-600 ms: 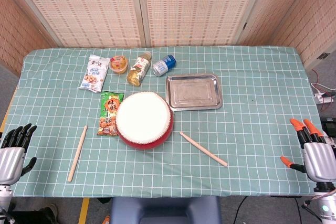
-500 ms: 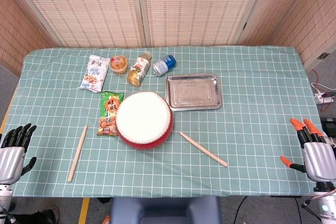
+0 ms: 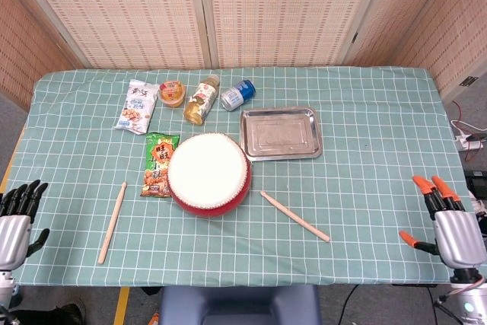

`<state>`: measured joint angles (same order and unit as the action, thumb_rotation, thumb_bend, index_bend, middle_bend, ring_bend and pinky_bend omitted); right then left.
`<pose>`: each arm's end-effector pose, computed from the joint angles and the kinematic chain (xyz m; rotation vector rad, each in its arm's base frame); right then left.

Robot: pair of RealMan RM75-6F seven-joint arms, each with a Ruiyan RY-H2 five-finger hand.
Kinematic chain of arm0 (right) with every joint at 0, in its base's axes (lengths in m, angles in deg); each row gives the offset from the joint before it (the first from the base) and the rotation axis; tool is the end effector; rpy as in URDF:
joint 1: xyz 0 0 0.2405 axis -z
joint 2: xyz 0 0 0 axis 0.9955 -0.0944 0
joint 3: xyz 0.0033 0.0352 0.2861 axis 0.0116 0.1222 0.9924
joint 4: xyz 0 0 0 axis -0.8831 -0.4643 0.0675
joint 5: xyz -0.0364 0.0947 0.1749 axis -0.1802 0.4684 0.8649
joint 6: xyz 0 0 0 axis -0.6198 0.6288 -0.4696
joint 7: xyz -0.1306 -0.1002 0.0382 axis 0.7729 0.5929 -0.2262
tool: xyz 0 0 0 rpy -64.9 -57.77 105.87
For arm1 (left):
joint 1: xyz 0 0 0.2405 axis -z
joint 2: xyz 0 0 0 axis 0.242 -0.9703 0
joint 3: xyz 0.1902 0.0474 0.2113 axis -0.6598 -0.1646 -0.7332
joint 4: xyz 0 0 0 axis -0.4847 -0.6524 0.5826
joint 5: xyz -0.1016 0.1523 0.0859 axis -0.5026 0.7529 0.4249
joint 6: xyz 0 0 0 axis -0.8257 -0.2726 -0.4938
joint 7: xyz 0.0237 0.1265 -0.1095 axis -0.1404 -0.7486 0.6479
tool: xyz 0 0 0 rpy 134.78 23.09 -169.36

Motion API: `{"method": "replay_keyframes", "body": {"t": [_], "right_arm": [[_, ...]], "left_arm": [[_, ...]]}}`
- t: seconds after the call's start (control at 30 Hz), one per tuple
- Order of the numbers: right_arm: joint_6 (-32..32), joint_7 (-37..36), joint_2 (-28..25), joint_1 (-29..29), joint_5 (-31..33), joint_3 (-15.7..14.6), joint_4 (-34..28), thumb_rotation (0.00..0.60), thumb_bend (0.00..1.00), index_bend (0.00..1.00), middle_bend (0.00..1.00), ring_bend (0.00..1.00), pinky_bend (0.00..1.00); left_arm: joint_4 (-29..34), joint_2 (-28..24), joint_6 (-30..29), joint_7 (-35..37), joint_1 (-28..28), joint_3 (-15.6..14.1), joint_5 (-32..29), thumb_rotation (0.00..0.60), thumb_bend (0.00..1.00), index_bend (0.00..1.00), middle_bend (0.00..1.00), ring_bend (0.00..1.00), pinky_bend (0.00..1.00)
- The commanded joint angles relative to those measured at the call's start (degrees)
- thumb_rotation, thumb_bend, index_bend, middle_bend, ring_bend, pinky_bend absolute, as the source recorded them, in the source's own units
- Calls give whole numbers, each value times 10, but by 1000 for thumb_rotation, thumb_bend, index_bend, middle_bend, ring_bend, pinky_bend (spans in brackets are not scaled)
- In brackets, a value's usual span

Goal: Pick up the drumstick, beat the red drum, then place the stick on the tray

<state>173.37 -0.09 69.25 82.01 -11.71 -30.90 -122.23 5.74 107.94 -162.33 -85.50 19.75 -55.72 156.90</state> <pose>-0.3177 -0.1919 0.1828 1.3686 -0.9587 0.9830 -0.3463 0.2151 0.1819 -1.3898 -0.8205 -0.8174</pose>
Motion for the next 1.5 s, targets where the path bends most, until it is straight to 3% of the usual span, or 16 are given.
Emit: {"method": "replay_keyframes", "body": {"t": [0.03, 0.3, 0.67, 1.0, 1.17, 1.5], "right_arm": [[-5, -6, 2, -3, -8, -4, -2, 600, 0, 91, 116, 40, 153], [-47, -1, 28, -30, -18, -8, 3, 600, 0, 95, 116, 40, 154], [-155, 46, 113, -108, -18, -1, 28, 600, 0, 72, 116, 29, 154], [-206, 53, 188, -152, 1, 11, 88, 600, 0, 72, 116, 22, 147], [-243, 44, 248, -179, 11, 7, 151, 600, 0, 75, 115, 22, 145], [-249, 31, 300, -195, 13, -2, 228, 600, 0, 81, 114, 22, 145]], "left_arm": [[0, 0, -1, 1, -1, 0, 1, 600, 260, 27, 26, 20, 70], [-2, 3, 5, 1, 1, -3, 3, 600, 258, 28, 26, 19, 70], [-19, 10, 13, 16, 4, -3, 0, 600, 258, 30, 26, 20, 70], [-27, 12, 17, 25, 4, -5, 0, 600, 258, 30, 26, 19, 70], [-33, 12, 23, 32, 3, -8, -4, 600, 259, 30, 26, 20, 70], [-42, 14, 27, 42, 3, -9, -5, 600, 257, 30, 26, 20, 70]]}}
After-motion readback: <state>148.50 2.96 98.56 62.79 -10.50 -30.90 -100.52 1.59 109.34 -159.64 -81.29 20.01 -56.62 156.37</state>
